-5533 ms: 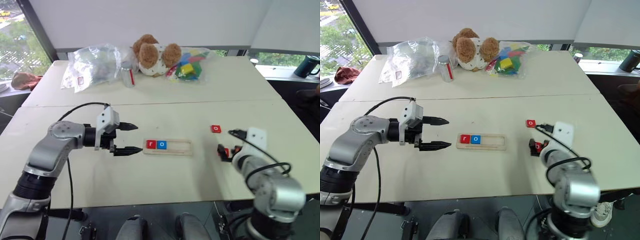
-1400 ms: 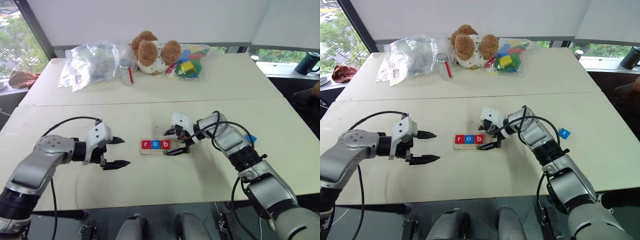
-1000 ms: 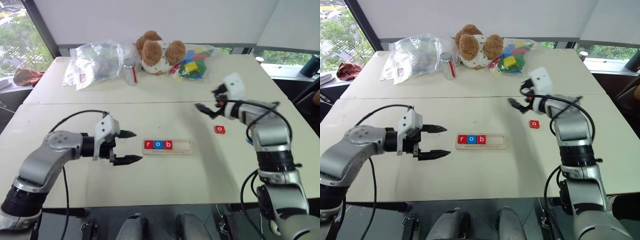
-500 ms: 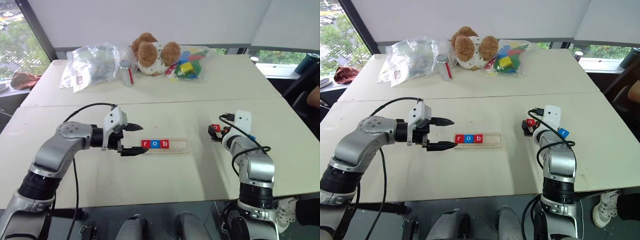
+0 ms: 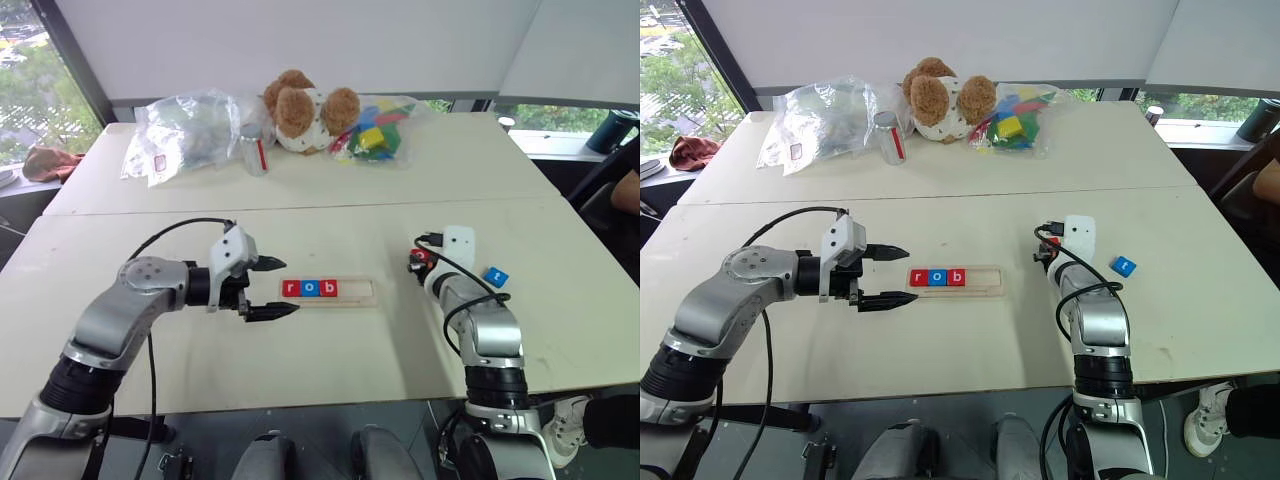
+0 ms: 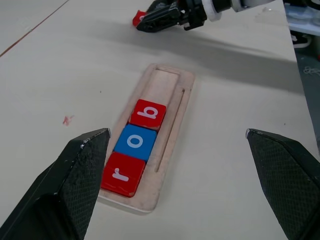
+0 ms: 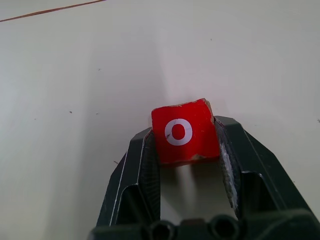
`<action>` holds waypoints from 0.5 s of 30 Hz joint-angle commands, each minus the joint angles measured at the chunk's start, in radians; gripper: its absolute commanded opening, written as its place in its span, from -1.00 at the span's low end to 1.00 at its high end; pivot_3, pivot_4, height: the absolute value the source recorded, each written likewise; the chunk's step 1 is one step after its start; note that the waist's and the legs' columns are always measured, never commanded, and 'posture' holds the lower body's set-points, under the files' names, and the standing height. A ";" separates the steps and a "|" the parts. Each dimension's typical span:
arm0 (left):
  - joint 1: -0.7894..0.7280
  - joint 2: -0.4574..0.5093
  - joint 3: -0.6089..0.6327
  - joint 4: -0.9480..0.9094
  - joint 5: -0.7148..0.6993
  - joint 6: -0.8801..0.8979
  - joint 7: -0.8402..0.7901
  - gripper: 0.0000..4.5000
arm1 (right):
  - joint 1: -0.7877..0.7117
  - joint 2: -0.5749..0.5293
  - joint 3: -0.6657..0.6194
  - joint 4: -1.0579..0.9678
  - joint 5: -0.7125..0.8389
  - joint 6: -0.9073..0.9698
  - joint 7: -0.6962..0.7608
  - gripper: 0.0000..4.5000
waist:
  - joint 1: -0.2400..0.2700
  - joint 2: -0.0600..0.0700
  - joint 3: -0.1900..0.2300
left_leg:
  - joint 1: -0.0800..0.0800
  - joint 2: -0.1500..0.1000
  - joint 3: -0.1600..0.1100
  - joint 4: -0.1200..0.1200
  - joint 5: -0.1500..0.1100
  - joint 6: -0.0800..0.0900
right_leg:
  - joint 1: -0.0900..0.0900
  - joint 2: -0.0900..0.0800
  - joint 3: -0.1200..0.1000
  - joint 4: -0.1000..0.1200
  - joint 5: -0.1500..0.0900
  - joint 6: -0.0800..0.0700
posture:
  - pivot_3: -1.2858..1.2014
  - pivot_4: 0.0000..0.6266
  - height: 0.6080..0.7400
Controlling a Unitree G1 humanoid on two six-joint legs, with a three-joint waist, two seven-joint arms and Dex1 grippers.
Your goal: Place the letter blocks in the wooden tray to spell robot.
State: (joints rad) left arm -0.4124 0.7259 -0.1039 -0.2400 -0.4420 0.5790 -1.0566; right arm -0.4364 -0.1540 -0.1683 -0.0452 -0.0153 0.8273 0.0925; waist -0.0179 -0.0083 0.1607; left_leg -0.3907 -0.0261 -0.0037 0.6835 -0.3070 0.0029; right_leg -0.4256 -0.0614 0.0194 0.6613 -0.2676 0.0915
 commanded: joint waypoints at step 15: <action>-0.110 -0.061 -0.069 0.076 0.035 -0.056 -0.061 1.00 | 0.194 0.242 -0.062 -0.641 -0.024 0.533 -0.224 -0.48 | 0.001 0.000 0.000 | -0.001 0.000 -0.001 -0.001 0.000 0.000 | -0.002 0.001 -0.001 0.000 0.000 0.000 | 0.03 -0.52 1.00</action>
State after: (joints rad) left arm -0.5045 0.6668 -0.1744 -0.1579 -0.4139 0.5441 -1.1087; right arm -0.2383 0.0709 -0.2238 -0.6678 -0.0355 1.3591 -0.1211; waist -0.0165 -0.0079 0.1608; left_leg -0.3917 -0.0262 -0.0049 0.6823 -0.3071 0.0029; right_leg -0.4272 -0.0605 0.0188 0.6612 -0.2677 0.0912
